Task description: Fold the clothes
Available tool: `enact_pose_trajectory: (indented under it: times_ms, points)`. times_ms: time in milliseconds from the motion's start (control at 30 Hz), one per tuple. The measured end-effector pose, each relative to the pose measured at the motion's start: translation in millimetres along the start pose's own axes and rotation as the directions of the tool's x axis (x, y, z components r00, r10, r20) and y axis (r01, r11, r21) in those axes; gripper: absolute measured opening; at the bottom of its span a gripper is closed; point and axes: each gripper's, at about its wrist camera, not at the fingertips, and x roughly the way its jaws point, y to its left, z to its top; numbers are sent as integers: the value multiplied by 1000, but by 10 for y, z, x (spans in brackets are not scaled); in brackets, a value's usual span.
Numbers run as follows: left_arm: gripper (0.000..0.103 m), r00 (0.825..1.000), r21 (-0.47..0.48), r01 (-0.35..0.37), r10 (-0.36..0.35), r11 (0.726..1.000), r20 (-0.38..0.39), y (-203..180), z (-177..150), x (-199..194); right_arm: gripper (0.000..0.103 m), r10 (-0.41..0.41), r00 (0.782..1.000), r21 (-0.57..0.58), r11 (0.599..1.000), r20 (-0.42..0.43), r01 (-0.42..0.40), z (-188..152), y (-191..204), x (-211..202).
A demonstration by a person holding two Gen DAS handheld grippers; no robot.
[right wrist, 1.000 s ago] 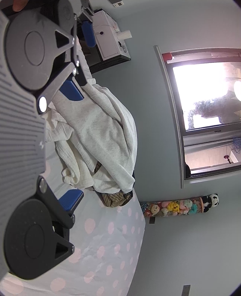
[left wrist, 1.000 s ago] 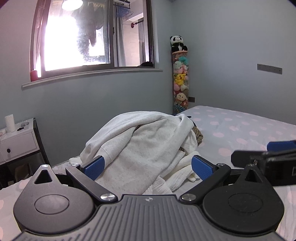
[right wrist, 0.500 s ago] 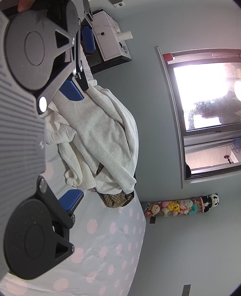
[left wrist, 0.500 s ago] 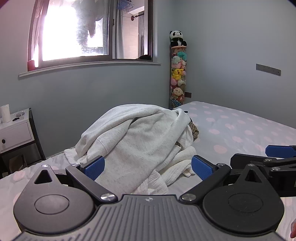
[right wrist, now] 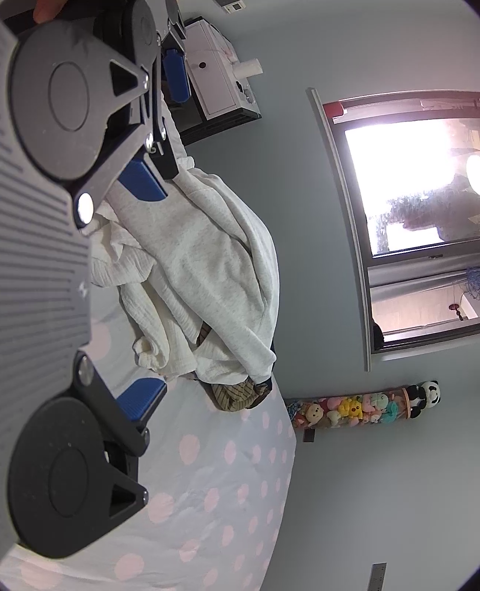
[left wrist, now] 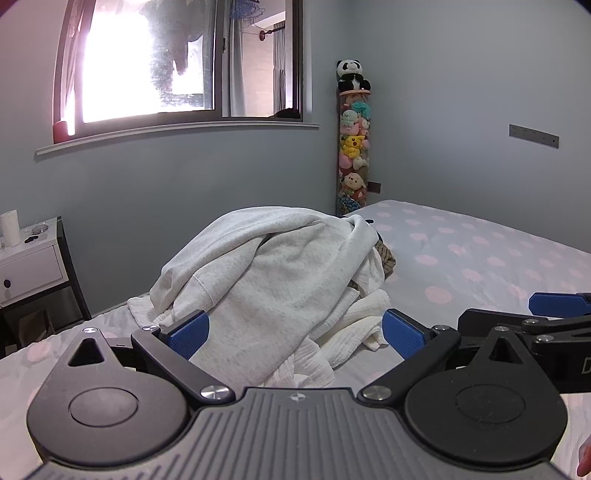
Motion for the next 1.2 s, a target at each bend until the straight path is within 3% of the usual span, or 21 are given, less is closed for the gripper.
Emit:
enact_pose_trajectory:
  times_ms: [1200]
  points:
    - [102, 999, 37, -23, 25, 999, -46, -66, -116, 169, 102, 14, 1000, 3, 1000, 8, -14, -108, -106, 179]
